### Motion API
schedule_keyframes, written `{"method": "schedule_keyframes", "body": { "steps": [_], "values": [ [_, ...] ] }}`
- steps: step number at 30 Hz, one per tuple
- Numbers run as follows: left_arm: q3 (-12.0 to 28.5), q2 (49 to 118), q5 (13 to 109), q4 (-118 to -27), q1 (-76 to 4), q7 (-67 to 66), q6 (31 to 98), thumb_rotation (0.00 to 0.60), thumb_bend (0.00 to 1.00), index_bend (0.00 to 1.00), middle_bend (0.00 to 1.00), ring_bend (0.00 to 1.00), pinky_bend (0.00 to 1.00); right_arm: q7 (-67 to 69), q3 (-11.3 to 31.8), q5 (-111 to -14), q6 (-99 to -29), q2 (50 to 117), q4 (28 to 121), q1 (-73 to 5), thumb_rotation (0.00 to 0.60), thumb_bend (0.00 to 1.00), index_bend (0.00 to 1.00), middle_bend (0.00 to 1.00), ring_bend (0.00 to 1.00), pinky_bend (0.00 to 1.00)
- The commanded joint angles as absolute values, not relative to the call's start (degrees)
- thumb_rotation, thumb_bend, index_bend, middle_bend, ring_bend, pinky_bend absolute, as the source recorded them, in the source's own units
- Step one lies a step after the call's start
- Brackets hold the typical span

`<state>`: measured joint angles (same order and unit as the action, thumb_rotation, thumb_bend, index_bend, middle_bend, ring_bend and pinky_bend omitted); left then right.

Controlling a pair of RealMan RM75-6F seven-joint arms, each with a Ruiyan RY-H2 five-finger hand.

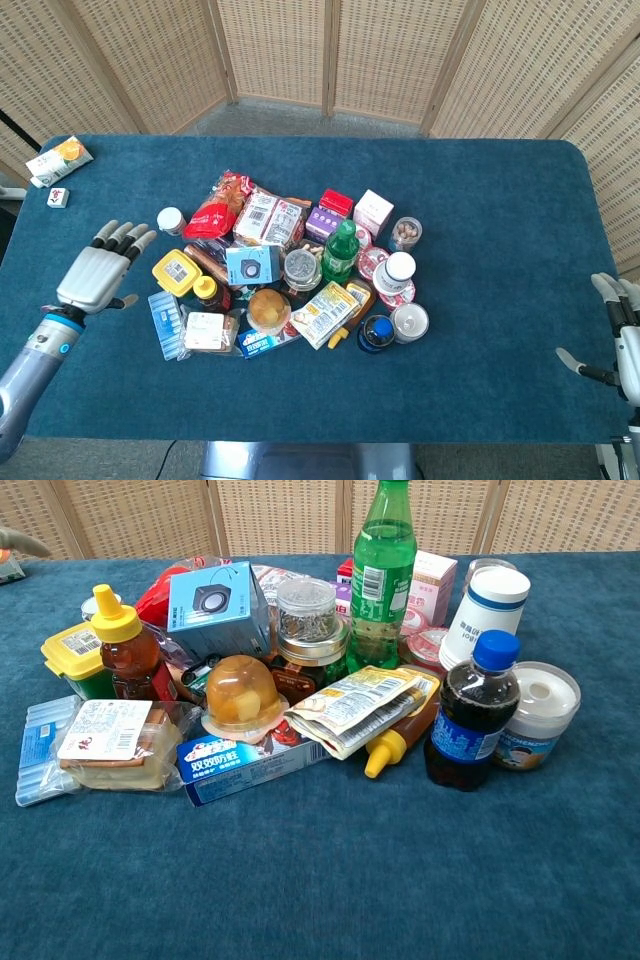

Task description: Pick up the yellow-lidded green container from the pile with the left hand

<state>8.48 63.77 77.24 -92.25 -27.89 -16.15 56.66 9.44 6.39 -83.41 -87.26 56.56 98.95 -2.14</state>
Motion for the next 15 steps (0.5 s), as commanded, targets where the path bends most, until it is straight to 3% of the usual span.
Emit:
{"method": "schedule_keyframes", "body": {
  "steps": [1, 15],
  "values": [
    [8.2, 65.5, 75.0, -91.7, -29.8, -19.5, 54.5, 0.6, 0.22, 0.02, 0.0, 0.0, 0.0, 9.6, 6.4, -83.4, -87.3, 56.5, 98.9, -2.1, 0.6, 0.0, 0.0, 0.0, 0.0, 0.0],
    [6.9, 71.5, 68.2, -89.5, -34.1, -26.8, 51.4, 0.6, 0.22, 0.02, 0.0, 0.0, 0.0, 11.7, 6.7, -83.1, -87.3, 55.8, 98.7, -1.9, 0.6, 0.0, 0.0, 0.0, 0.0, 0.0]
  ]
}}
